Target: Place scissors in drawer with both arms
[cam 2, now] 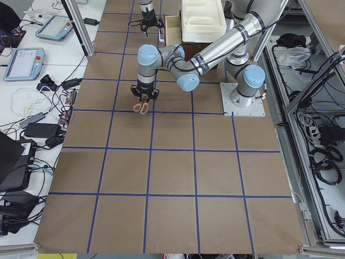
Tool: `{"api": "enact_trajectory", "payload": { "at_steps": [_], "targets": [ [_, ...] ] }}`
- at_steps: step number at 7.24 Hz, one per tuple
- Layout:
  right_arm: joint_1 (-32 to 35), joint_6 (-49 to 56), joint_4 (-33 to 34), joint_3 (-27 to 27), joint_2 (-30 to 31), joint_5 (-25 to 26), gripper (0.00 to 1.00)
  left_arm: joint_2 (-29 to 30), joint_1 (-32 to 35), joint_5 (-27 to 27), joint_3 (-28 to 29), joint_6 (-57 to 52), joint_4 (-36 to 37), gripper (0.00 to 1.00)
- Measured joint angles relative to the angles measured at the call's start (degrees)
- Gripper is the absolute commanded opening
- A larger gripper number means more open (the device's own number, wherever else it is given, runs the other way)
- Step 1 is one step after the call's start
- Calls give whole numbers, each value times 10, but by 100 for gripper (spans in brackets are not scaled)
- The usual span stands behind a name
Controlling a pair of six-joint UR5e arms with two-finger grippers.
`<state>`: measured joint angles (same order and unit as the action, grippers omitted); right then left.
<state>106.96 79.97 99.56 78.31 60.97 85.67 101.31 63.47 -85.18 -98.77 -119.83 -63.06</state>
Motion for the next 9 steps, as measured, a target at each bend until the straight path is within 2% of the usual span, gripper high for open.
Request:
{"api": "enact_trajectory", "payload": {
  "at_steps": [2,3,7,9],
  "targets": [
    [0,-1,0,-8,-8,0,100,-23,58,5,51,92,-77,13],
    [-2,-1,1,-9,-11,0,100,-30,84,6,65,138,-95,8],
    [-14,3,1,-25,-14,-14,100,-32,177,2,91,331,-129,8],
    [-15,9,2,-28,-21,-15,100,-27,215,-16,92,373,-150,8]
  ]
}}
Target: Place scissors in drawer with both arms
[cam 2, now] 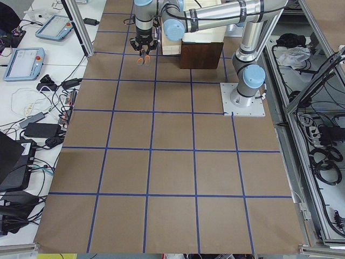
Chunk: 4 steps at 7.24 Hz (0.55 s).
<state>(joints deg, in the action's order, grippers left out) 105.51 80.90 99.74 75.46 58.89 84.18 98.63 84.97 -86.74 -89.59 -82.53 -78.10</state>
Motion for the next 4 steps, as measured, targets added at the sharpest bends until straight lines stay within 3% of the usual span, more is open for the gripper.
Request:
{"api": "enact_trajectory", "payload": {
  "at_steps": [4],
  "targets": [
    [-1,3,3,-15,-8,0,100,-11,31,-35,1,16,-34,8]
  ]
}}
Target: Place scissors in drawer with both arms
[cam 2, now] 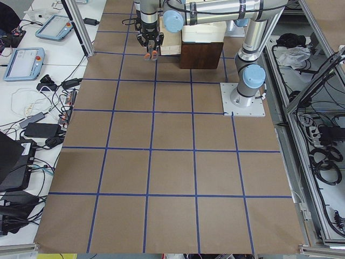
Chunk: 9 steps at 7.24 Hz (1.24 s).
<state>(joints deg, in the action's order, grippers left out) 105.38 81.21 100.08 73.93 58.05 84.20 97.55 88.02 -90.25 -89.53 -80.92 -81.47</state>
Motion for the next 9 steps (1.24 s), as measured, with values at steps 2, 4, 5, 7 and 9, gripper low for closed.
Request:
{"api": "enact_trajectory", "payload": {
  "at_steps": [2,4,5,7,9],
  "targets": [
    [-1,0,3,-4,-4,0,100,-6,2,-4,0,-1,-3,9],
    [-2,0,14,-6,-8,0,100,-11,5,-6,-1,2,-1,0],
    [-3,0,17,-6,-9,0,100,-13,8,-6,-2,3,1,0],
    [-5,0,22,-8,-12,-1,100,-16,12,-7,-2,4,1,0],
    [-6,-1,23,-13,-14,-1,100,-14,14,-5,-1,9,2,0]
  ]
}}
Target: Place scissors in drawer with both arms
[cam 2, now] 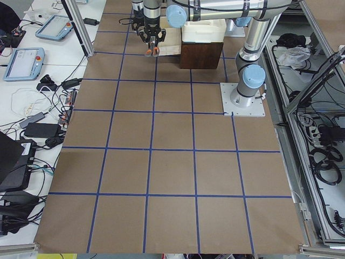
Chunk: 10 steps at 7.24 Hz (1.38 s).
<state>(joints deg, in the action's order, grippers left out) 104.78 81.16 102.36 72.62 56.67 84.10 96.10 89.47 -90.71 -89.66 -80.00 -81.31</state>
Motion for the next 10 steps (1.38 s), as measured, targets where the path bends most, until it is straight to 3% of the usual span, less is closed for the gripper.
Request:
{"api": "enact_trajectory", "payload": {
  "at_steps": [3,6,10],
  "targets": [
    [-3,-8,-1,-2,11,-6,100,7,40,3,2,51,7,0],
    [-30,-25,-11,-17,59,-13,100,7,105,7,11,78,8,0],
    [-144,-29,-154,-16,178,-12,100,26,166,31,21,141,4,3]
  ]
}}
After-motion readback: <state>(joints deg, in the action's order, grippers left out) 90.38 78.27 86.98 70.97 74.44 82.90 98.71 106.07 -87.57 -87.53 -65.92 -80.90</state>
